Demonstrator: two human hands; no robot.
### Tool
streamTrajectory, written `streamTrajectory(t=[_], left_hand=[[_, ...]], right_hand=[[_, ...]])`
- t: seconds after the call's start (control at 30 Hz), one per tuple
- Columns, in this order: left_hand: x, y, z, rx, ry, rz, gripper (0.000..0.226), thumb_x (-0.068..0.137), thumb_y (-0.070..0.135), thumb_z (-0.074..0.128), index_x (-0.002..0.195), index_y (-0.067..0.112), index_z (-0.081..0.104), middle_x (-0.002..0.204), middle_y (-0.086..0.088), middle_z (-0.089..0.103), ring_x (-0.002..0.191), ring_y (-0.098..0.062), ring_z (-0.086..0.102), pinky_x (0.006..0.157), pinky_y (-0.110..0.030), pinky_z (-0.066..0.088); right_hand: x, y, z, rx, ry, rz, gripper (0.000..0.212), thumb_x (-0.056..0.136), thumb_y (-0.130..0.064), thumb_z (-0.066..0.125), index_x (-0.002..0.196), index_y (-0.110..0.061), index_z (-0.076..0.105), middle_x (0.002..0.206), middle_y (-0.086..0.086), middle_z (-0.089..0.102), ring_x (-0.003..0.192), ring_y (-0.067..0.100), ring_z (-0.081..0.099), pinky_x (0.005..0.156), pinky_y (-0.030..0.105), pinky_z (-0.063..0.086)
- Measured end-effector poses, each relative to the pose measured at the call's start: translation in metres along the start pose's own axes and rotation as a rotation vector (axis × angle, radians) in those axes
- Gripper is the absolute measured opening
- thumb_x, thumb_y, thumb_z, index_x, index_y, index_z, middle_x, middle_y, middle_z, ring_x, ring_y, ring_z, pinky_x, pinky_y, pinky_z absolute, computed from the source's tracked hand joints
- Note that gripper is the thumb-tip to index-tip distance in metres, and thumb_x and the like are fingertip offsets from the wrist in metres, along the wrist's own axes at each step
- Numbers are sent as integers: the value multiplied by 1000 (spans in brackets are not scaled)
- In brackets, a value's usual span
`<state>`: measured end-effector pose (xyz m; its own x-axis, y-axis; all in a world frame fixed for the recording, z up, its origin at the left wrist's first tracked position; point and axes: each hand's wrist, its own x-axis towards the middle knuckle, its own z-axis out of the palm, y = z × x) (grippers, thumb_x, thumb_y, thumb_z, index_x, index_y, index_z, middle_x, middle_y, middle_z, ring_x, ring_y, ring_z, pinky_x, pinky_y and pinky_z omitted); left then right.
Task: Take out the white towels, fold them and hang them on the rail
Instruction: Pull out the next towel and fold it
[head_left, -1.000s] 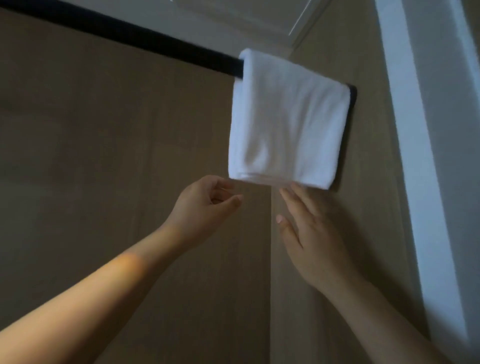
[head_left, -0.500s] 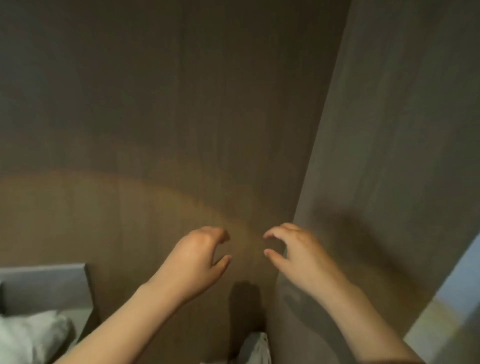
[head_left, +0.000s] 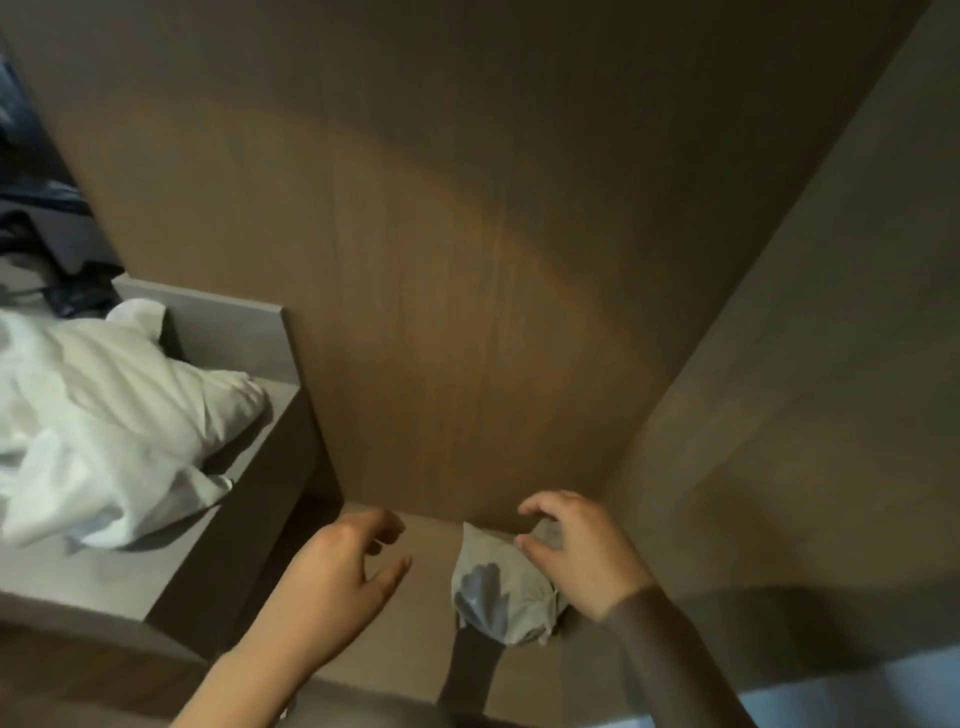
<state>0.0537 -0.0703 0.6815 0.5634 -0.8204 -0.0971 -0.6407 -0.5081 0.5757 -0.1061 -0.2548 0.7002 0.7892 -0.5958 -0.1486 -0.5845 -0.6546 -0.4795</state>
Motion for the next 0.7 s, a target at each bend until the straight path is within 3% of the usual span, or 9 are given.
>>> streamTrajectory(t=[0.3, 0.53, 0.7], left_hand=[[-47, -24, 11, -10, 71, -227, 25, 90, 39, 63, 113, 34, 57, 104, 19, 59, 93, 2, 57, 79, -12, 47], [-77, -67, -3, -77, 162, -359, 24, 89, 37, 64, 112, 33, 59, 101, 19, 60, 91, 4, 58, 77, -10, 46], [-99, -117, -33, -91, 223, -429, 22, 87, 34, 66, 108, 30, 61, 99, 14, 63, 90, -1, 61, 81, -20, 51]], right_hand=[[10, -3, 43, 25, -196, -82, 30, 92, -28, 65, 121, -26, 61, 125, -9, 60, 117, 6, 52, 100, 22, 43], [21, -50, 69, -49, -257, -167, 30, 92, -29, 64, 122, -28, 60, 124, -9, 59, 114, 6, 54, 99, 23, 44], [32, -107, 99, -65, -285, -193, 32, 92, -31, 64, 123, -35, 58, 125, -13, 57, 115, 4, 51, 95, 19, 44]])
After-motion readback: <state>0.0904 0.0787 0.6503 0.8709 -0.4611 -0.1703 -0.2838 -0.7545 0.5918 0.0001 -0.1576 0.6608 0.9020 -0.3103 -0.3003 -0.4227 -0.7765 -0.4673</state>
